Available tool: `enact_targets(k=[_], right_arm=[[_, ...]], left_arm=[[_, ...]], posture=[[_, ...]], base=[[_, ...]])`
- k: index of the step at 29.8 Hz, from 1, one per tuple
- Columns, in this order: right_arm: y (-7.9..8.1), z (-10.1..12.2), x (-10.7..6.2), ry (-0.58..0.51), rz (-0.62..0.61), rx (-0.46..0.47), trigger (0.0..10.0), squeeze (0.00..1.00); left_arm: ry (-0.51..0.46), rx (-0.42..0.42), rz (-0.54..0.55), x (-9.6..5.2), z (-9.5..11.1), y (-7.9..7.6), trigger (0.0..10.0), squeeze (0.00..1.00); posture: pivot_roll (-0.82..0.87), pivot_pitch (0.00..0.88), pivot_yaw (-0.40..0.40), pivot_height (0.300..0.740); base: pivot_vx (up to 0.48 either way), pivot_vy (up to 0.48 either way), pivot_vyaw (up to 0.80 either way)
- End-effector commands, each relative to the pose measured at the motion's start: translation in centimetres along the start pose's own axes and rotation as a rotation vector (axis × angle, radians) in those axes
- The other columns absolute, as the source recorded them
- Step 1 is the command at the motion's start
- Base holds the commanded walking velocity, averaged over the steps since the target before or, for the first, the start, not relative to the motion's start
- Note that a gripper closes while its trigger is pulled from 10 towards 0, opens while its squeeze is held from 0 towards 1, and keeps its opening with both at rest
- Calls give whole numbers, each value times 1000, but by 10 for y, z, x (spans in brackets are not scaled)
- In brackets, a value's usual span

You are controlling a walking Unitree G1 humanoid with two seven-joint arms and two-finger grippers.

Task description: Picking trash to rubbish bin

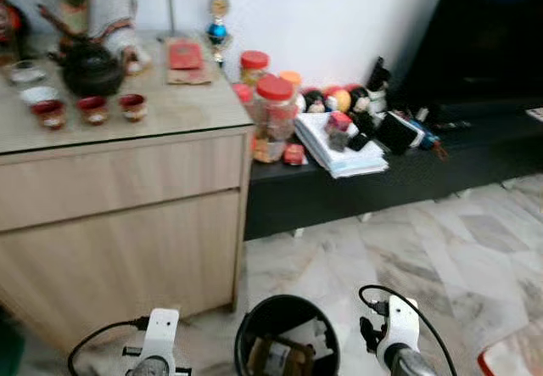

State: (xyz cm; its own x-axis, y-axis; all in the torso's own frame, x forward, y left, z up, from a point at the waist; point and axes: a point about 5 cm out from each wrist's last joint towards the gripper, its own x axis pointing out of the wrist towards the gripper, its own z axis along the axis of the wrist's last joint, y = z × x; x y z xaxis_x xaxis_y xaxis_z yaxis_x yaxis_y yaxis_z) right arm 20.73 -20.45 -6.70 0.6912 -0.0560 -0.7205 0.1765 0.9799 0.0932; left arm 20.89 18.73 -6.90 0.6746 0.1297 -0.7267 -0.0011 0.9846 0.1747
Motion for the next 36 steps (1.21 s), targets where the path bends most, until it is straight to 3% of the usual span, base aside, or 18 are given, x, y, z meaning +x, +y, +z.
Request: enact_targets(k=[1,4,8,10,14,15,16,19,23,25,29,31,36], right_arm=[[0,9,2,-28,2,-14,10000,0],[1,10,2,-36,9,-18,10000,0],[1,17,3,-67,17,-36,10000,0],[4,24,4,-92,32,-70,10000,0],[4,25,4,-94,34,-72,10000,0],[6,36,5,-137,54,-110,10000,0],[7,44,6,-165,63,-133,10000,0],[9,59,7,-219,78,-168,10000,0],[12,73,7,-270,93,-212,10000,0],[18,90,6,-342,119,-219,10000,0],[24,100,6,-388,147,-231,10000,0],[34,117,3,-464,196,-248,10000,0],[42,134,-1,-549,242,-267,10000,0]], left_arm=[[-16,2,-12,1,4,-3,10000,0],[-31,3,-32,1,8,-5,10000,0],[-121,63,-86,3,29,-13,10000,0],[-202,50,-99,5,49,-15,10000,0],[-208,47,-101,5,51,-15,10000,0],[-363,3,-170,4,93,-22,10000,0],[-451,6,-218,1,118,-28,10000,0],[-598,57,-302,-8,165,-40,10000,0],[-670,78,-366,-16,194,-51,10000,0],[-708,118,-433,-24,216,-64,10000,0],[-710,123,-472,-27,224,-71,10000,0],[-699,102,-528,-30,230,-82,10000,0],[-661,52,-607,-32,226,-97,10000,0]], posture=[[231,0,-107,740],[231,0,-107,740],[231,0,-107,740],[228,0,-106,740],[228,0,-106,740],[224,0,-108,740],[224,0,-108,740],[224,0,-108,740],[205,0,-106,740],[196,0,-107,740],[173,0,-104,740],[157,0,-101,740],[123,0,-100,740]], base=[[349,0,0],[334,0,-533],[0,0,0],[0,0,0],[0,0,0],[0,0,0],[0,0,0],[0,0,0],[0,0,0],[0,0,0],[0,0,0],[0,0,0],[0,0,0]])
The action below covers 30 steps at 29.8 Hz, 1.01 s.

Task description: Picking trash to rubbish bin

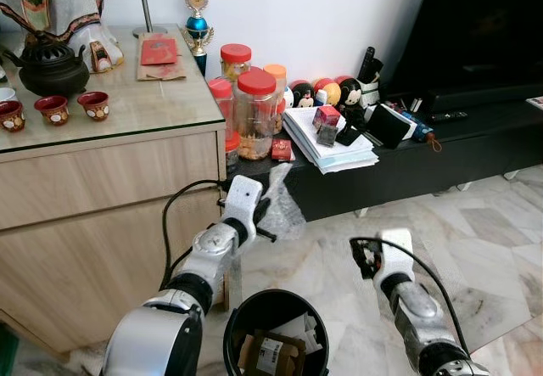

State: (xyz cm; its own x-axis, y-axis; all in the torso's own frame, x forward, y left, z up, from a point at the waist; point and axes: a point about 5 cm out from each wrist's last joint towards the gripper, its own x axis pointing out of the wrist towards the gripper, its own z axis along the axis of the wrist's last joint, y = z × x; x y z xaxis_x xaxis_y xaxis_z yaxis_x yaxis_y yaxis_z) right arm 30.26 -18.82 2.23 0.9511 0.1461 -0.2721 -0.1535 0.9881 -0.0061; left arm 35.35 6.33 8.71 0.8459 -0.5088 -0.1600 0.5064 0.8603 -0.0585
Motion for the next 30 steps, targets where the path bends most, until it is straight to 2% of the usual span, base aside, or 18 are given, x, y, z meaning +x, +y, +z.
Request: enact_targets(k=[1,6,14,15,18,20,23,27,30], right_arm=[[0,14,4,-61,20,-15,10000,0],[4,25,7,-102,66,-41,10000,0],[-6,40,9,-143,14,-82,10000,0],[-8,43,9,-143,12,-112,10000,0],[-10,46,10,-133,15,-158,10000,0],[-11,46,10,-122,14,-168,10000,0],[-16,43,10,-83,-5,-230,10000,0],[-20,40,8,-68,-20,-223,10000,0],[-17,43,8,-89,-15,-205,10000,0]], left_arm=[[21,-40,-35,3,-1,-6,10000,0],[16,-125,-82,5,-2,-15,10000,0],[-17,-238,-140,8,1,-27,10000,0],[-28,-287,-158,10,2,-31,10000,0],[-37,-347,-181,11,1,-38,10000,0],[-39,-364,-181,11,0,-40,10000,0],[-41,-404,-190,11,-1,-44,10000,0],[-41,-489,-198,10,-7,-51,10000,0],[-28,-498,-199,7,-14,-54,10000,0]], posture=[[119,0,-100,740],[109,0,-103,740],[103,0,-106,740],[101,0,-106,740],[95,2,-104,740],[95,2,-104,740],[91,5,-103,740],[91,5,-103,740],[98,13,-104,740]], base=[[0,0,0],[0,0,0],[0,0,0],[0,0,0],[0,0,0],[0,0,0],[0,0,0],[0,0,0],[0,0,0]])
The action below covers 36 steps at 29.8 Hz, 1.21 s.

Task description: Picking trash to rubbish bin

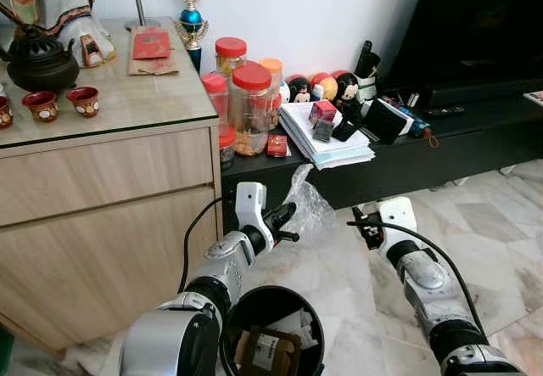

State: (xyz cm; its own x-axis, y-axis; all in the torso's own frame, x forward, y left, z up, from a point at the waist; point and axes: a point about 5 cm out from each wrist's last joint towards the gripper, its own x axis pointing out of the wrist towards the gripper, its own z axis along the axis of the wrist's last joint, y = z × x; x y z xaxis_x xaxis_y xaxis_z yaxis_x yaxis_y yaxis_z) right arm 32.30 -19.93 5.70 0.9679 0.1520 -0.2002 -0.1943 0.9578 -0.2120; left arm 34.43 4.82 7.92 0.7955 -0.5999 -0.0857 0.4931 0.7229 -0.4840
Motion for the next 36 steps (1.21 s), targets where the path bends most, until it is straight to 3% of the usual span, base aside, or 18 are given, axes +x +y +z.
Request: enact_targets(k=[1,10,12,16,18,21,29,36], right_arm=[[-4,5,1,-16,-15,9,10000,0],[-16,-4,-3,52,-72,-9,10000,0],[-18,-5,-4,54,-72,8,10000,0],[-18,-7,-5,67,-72,1,10000,0],[-19,-9,-6,78,-80,31,10000,0],[-15,-11,-5,85,-68,39,10000,0],[3,-10,-3,82,29,58,10000,0],[16,-33,-11,225,192,25,10000,0]], left_arm=[[38,-65,-69,8,-24,-29,10000,0],[75,-156,-64,4,-36,-28,10000,0],[124,-146,-83,4,-46,-35,10000,0],[149,-117,-77,3,-51,-36,10000,0],[196,-45,-46,-1,-57,-32,10000,0],[232,1,-49,-5,-64,-30,10000,0],[254,-3,-41,-13,-70,-23,10000,0],[250,33,-17,-18,-68,-13,10000,0]], posture=[[98,13,-104,740],[99,17,-97,740],[99,17,-97,740],[99,17,-97,740],[95,21,-104,740],[95,21,-104,740],[95,21,-104,740],[115,19,-112,740]], base=[[0,0,0],[0,0,0],[0,0,0],[0,0,0],[0,0,0],[0,0,0],[0,0,0],[0,0,0]])
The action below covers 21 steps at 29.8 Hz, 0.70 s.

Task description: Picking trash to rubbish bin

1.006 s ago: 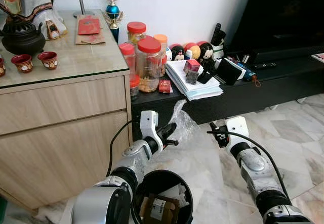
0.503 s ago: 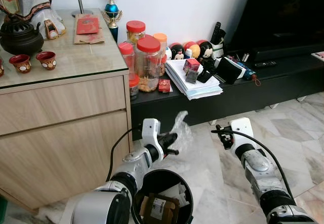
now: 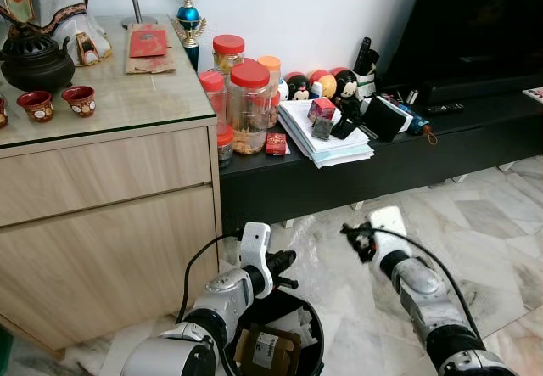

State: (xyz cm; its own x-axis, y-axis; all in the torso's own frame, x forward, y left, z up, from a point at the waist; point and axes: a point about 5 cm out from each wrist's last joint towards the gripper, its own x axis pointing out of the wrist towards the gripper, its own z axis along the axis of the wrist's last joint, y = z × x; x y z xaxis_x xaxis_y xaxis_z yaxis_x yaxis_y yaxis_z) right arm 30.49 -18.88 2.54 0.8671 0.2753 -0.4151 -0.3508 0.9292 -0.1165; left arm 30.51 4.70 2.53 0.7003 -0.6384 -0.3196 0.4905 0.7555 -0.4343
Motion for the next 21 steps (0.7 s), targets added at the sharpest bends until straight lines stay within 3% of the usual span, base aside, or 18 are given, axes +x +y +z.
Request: enact_targets(k=[1,5,21], right_arm=[[-3,-8,-2,69,19,-18,10000,0],[-2,-24,-5,175,21,-20,10000,0],[-5,-19,-4,163,35,-16,10000,0]], left_arm=[[-5,-9,-49,8,-4,-18,10000,0],[-7,-8,-45,7,-5,-17,10000,0],[0,-20,-106,12,-7,-31,10000,0]], posture=[[115,19,-112,740],[119,15,-114,740],[111,0,-111,740]], base=[[0,0,0],[0,0,0],[0,0,0]])
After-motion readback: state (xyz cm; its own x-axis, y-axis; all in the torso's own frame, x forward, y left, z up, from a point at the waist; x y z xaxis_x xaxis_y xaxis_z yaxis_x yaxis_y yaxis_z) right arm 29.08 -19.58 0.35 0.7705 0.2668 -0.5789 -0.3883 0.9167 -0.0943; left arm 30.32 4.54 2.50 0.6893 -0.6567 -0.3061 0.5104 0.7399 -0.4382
